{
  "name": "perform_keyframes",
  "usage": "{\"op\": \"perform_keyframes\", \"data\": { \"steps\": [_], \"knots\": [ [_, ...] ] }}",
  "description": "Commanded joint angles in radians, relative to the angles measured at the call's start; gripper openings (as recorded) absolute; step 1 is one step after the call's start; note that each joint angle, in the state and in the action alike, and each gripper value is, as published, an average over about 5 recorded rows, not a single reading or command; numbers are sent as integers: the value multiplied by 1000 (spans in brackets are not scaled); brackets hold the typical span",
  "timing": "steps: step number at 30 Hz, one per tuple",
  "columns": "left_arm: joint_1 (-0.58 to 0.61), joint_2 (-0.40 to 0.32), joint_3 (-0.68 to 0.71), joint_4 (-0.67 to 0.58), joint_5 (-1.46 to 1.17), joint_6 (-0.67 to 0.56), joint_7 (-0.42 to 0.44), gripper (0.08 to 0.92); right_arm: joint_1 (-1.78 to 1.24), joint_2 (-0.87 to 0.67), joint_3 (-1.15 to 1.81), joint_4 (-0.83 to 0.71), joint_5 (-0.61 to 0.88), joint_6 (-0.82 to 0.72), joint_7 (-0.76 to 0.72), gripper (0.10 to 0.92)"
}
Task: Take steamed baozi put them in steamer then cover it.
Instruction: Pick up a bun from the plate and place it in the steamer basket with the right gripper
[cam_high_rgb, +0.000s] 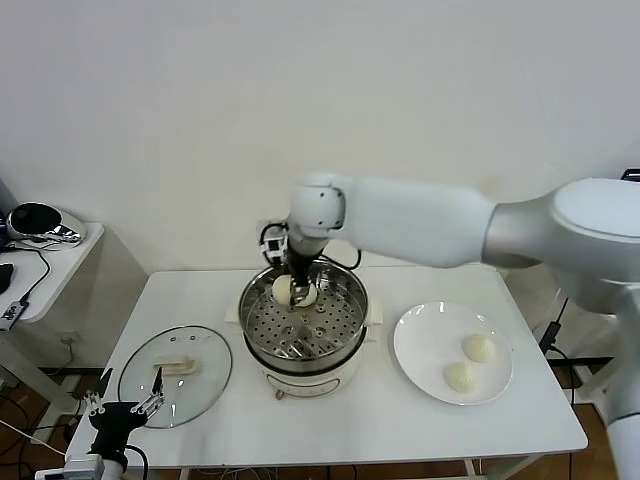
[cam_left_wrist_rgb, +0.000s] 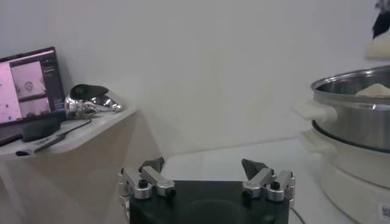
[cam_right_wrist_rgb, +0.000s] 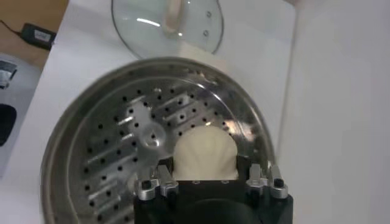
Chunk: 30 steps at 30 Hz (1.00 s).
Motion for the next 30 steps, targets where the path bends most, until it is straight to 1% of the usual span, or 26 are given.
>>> {"op": "perform_keyframes", "data": {
  "steps": [1,17,19,21,25,30],
  "knots": [
    [0,1,-1,2,0,-2,0,823,-61,80,-11,-51,12,-35,23,628],
    [-10,4,11,13,2,-11,2,823,-115,101,-4,-106,3,-13,62,641],
    [-11,4,12,14,1,-11,2,823,-110,95,-1,-101,-1,-13,58,667],
    [-11,5,11,15,1,-12,2,823,-97,83,4,-92,-8,-10,44,719],
    [-9,8,8,15,1,-13,1,823,-26,19,16,-38,-32,17,-31,804],
    [-7,13,2,10,-2,-13,2,823,107,-140,8,106,-59,70,-150,822]
  ]
}}
